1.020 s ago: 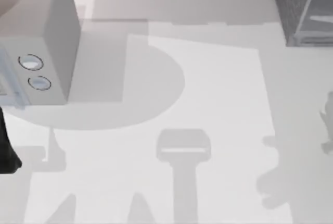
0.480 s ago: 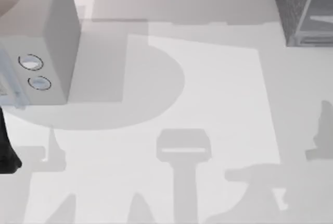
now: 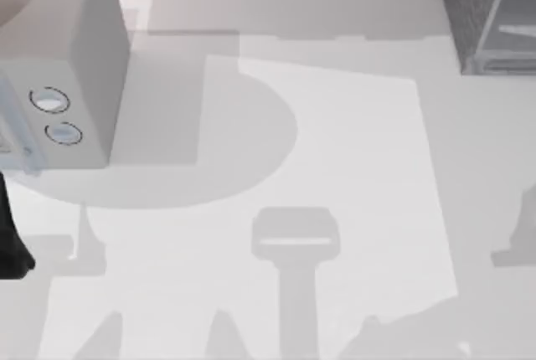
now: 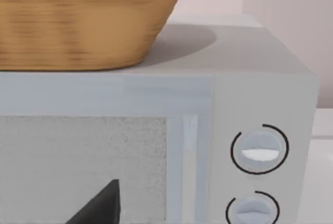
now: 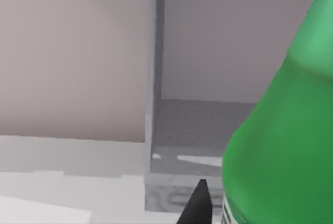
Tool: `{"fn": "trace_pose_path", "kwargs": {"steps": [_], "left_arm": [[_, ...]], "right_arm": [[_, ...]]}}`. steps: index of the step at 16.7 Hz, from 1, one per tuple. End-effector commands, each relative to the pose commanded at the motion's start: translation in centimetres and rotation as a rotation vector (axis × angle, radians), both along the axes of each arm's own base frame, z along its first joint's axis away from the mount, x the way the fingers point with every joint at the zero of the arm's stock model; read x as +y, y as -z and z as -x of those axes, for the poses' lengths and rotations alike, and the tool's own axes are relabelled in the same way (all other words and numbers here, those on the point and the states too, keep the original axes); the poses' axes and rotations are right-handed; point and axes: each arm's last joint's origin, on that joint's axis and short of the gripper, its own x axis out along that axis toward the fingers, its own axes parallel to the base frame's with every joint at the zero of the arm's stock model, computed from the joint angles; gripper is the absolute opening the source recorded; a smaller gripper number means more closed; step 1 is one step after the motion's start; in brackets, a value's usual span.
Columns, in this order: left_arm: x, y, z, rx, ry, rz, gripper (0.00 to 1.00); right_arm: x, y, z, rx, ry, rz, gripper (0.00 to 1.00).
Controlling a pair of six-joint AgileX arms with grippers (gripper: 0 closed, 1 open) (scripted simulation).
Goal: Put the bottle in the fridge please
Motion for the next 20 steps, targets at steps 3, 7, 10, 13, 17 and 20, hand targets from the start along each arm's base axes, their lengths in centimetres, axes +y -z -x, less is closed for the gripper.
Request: {"fn": "trace_pose_path", "kwargs": {"steps": [3,7,10,13,17,20], "left_arm": [[0.0,0.0,0.0,0.0,0.0,0.0,1.0],[0.0,0.0,0.0,0.0,0.0,0.0,1.0],[0.0,0.0,0.0,0.0,0.0,0.0,1.0],[0.0,0.0,0.0,0.0,0.0,0.0,1.0],[0.0,0.0,0.0,0.0,0.0,0.0,1.0],[0.0,0.0,0.0,0.0,0.0,0.0,1.0]], "right_arm": [[0.2,2.0,0.3,0.048,0.027,-0.035,0.01],[0.2,2.2,0.3,0.056,0.03,-0.041,0.01],[0.2,2.0,0.2,0.054,0.031,-0.041,0.01],[0.0,0.1,-0.1,0.024,0.037,-0.039,0.01],[-0.4,-3.8,-2.2,-0.005,0.039,-0.034,0.01],[-1.1,-6.5,-5.9,-0.006,0.036,-0.032,0.01]]}}
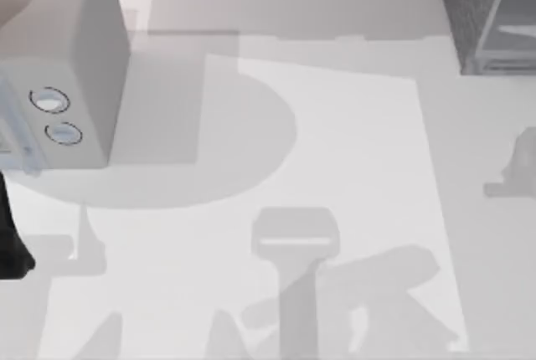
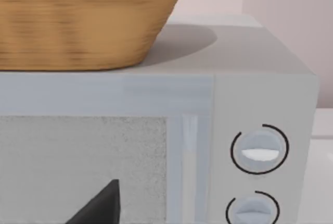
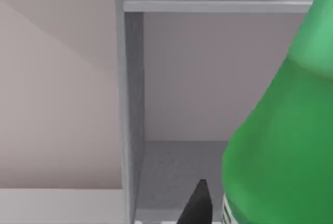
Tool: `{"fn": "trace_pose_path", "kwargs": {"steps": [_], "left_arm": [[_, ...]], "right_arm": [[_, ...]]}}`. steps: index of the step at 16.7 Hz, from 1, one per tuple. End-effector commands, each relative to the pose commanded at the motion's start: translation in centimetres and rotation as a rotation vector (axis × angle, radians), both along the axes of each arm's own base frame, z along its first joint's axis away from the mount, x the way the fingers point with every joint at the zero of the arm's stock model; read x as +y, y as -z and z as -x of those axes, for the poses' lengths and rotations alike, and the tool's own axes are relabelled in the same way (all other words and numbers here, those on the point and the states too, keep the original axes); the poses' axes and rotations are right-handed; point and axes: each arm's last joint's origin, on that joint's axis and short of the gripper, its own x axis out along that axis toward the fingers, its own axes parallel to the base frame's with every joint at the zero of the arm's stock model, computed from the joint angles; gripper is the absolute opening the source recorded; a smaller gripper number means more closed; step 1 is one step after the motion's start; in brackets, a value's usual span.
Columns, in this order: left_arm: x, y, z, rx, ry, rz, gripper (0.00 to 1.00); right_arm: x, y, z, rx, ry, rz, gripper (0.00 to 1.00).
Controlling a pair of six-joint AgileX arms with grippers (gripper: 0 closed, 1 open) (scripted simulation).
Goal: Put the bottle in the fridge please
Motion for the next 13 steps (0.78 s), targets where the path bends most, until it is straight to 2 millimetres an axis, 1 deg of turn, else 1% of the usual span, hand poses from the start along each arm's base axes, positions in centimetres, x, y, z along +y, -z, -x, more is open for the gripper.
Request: {"fn": "trace_pose_path", "kwargs": {"steps": [2,3,4,6,8,10,11,13], "left_arm": [[0.0,0.0,0.0,0.0,0.0,0.0,1.0],[0.0,0.0,0.0,0.0,0.0,0.0,1.0],[0.0,0.0,0.0,0.0,0.0,0.0,1.0],[0.0,0.0,0.0,0.0,0.0,0.0,1.0],[0.0,0.0,0.0,0.0,0.0,0.0,1.0],[0.0,0.0,0.0,0.0,0.0,0.0,1.0],[0.0,0.0,0.0,0.0,0.0,0.0,1.0],[0.0,0.0,0.0,0.0,0.0,0.0,1.0]], "right_arm": [[-0.7,-1.0,-3.4,0.006,-0.003,0.0,0.01],[-1.2,-1.2,-5.4,0.011,-0.004,0.0,0.01],[-1.8,-1.2,-7.4,0.016,-0.005,-0.001,0.01],[-3.0,-0.2,-11.5,0.029,-0.007,-0.003,0.01],[-4.4,1.7,-15.3,0.042,-0.008,-0.006,0.01],[-5.8,4.3,-18.4,0.055,-0.008,-0.009,0.01],[-6.5,5.7,-19.7,0.06,-0.008,-0.01,0.01],[-7.6,8.3,-21.7,0.066,-0.008,-0.012,0.01]]}}
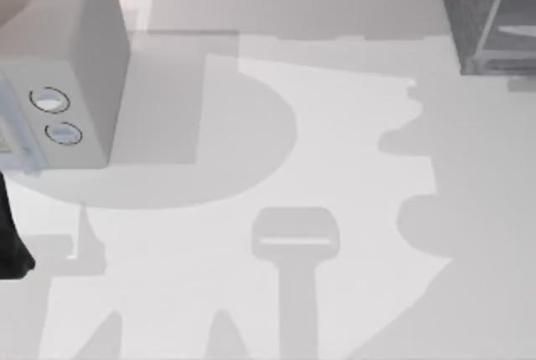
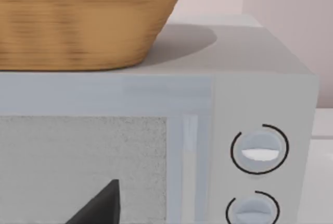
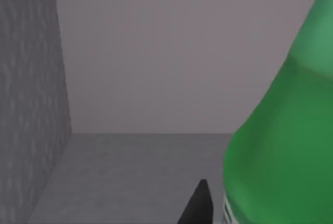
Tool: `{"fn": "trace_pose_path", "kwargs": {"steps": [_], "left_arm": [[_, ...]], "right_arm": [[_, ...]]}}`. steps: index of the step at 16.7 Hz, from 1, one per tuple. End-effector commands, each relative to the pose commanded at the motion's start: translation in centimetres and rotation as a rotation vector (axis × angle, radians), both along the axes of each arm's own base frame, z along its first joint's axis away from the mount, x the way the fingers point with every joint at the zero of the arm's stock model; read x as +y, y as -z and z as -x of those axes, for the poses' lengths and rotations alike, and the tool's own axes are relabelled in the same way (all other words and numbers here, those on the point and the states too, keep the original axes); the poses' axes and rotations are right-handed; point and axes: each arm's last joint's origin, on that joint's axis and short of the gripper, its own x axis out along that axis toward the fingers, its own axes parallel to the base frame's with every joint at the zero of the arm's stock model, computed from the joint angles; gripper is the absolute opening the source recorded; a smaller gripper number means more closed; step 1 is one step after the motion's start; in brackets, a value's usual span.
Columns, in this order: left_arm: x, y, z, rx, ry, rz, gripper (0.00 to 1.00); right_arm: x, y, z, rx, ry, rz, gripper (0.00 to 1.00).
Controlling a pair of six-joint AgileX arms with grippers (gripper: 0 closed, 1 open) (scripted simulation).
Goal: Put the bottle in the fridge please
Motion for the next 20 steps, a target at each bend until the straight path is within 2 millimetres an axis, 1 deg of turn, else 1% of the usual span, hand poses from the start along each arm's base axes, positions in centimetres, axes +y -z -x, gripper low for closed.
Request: {"fn": "trace_pose_path", "kwargs": {"steps": [2,3,5,10,12,15,18,20], "left_arm": [[0.0,0.0,0.0,0.0,0.0,0.0,1.0],[0.0,0.0,0.0,0.0,0.0,0.0,1.0],[0.0,0.0,0.0,0.0,0.0,0.0,1.0],[0.0,0.0,0.0,0.0,0.0,0.0,1.0],[0.0,0.0,0.0,0.0,0.0,0.0,1.0],[0.0,0.0,0.0,0.0,0.0,0.0,1.0],[0.0,0.0,0.0,0.0,0.0,0.0,1.0],[0.0,0.0,0.0,0.0,0.0,0.0,1.0]], "right_arm": [[-0.8,2.0,-1.2,0.0,0.001,0.0,0.01],[-1.1,2.7,-1.6,-0.001,0.001,0.001,0.01],[-1.4,3.4,-2.0,-0.002,0.001,0.002,0.01],[-1.2,3.6,-2.0,0.005,-0.003,-0.002,0.01],[-1.2,3.7,-2.3,0.01,-0.005,-0.004,0.01],[-1.2,4.3,-4.2,0.025,-0.006,-0.008,0.01],[-1.4,3.6,-6.5,0.002,-0.005,-0.001,0.01],[-1.6,3.9,-7.6,0.012,0.0,-0.003,0.01]]}}
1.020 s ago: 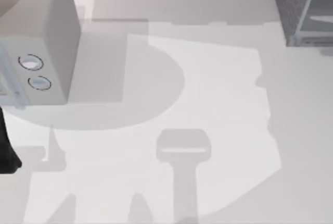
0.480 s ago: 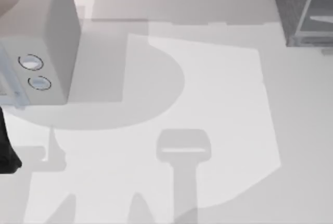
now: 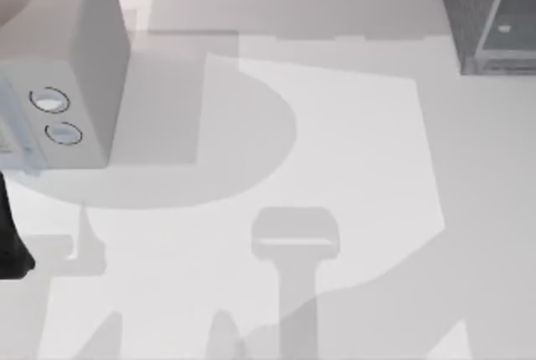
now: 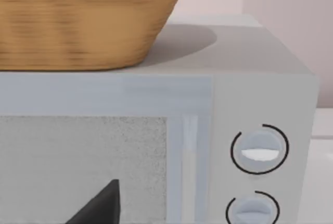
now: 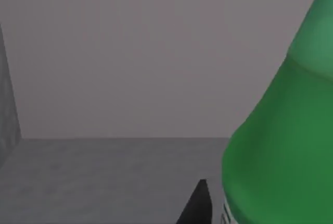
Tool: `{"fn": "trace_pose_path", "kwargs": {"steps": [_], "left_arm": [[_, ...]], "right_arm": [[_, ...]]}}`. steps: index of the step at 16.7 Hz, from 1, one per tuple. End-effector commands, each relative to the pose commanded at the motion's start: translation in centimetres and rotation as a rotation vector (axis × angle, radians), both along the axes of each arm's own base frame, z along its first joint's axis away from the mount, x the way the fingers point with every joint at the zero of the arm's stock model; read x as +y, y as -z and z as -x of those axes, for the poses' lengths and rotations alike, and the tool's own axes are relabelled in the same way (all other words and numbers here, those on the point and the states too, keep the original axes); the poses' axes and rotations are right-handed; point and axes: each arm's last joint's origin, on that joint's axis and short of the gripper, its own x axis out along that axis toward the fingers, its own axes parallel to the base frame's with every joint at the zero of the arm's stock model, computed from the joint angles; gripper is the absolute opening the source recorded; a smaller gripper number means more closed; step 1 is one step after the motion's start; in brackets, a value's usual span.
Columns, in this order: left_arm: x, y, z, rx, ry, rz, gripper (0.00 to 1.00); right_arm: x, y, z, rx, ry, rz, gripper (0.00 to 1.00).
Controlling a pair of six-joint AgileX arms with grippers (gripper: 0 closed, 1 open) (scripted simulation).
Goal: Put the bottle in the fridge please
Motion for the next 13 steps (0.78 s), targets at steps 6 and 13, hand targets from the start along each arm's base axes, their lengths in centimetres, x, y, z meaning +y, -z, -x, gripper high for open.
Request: {"fn": "trace_pose_path", "kwargs": {"steps": [6,13], "left_arm": [[0.0,0.0,0.0,0.0,0.0,0.0,1.0],[0.0,0.0,0.0,0.0,0.0,0.0,1.0]], "right_arm": [[0.1,-0.5,-4.0,-0.012,-0.001,0.002,0.01],[0.3,-0.3,-4.4,-0.007,-0.003,0.001,0.16]]}}
